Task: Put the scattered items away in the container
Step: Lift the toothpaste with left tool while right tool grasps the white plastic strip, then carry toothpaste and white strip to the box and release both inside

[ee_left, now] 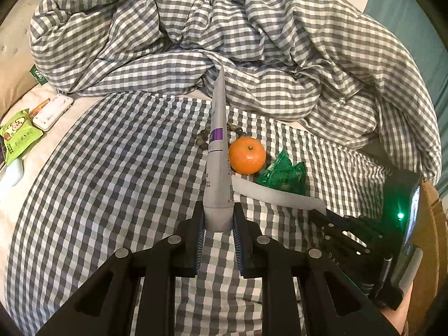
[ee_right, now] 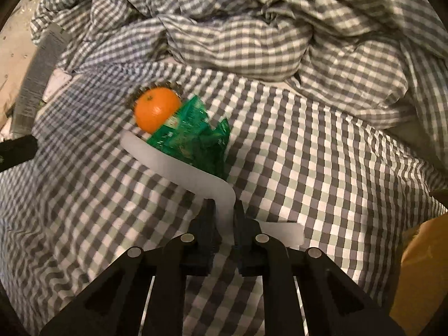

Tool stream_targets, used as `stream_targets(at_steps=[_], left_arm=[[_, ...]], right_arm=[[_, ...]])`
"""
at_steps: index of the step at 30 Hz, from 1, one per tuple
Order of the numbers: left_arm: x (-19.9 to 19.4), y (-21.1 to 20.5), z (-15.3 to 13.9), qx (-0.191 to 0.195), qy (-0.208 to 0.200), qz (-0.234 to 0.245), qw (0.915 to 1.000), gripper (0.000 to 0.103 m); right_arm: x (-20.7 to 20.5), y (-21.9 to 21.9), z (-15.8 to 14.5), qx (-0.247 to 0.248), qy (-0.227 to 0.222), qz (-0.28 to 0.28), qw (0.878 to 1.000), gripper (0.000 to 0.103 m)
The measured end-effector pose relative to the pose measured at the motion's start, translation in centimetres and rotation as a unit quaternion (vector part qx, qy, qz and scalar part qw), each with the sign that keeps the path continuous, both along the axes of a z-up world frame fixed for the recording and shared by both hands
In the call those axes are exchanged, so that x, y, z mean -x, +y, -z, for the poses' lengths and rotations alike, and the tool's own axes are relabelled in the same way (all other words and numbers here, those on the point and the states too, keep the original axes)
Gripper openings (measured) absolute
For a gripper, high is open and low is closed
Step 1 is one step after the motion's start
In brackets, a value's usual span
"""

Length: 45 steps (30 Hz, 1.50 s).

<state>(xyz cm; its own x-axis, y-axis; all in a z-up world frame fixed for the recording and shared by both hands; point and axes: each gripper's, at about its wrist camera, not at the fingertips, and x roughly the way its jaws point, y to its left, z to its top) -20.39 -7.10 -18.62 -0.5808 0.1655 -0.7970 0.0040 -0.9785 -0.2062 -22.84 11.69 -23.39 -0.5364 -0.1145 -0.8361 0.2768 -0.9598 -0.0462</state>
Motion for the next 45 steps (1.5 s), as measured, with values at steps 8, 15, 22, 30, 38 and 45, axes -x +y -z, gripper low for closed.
stream_targets(at_steps=[8, 15, 22, 30, 38, 45], left_arm=[[-1.2, 0.2, -2.0, 0.000, 0.014, -0.001, 0.9999, 0.018], [-3.5, 1.2, -5.3, 0.001, 0.039, 0.007, 0.9992, 0.018], [-6.4, 3.3, -9.2, 0.001, 0.067, 0.025, 0.9974, 0.018], [-10.5, 6.6, -13.7, -0.001, 0.102, 0.054, 0.9933, 0.018], [-14.2, 11.6, -17.3, -0.007, 0.134, 0.097, 0.9862, 0.018], [-16.5, 17.4, -18.9, -0.015, 0.145, 0.149, 0.9780, 0.018]], right_arm=[[-1.7, 0.3, -4.2, 0.045, 0.044, 0.008, 0.998, 0.011], [-5.2, 1.2, -8.4, 0.078, 0.078, 0.009, 0.994, 0.011], [-9.3, 3.1, -13.0, 0.104, 0.114, 0.014, 0.988, 0.011], [-14.7, 6.8, -18.7, 0.122, 0.170, 0.029, 0.977, 0.011], [-20.1, 12.3, -23.2, 0.122, 0.219, 0.065, 0.966, 0.011], [-24.4, 18.4, -25.4, 0.109, 0.244, 0.117, 0.956, 0.011]])
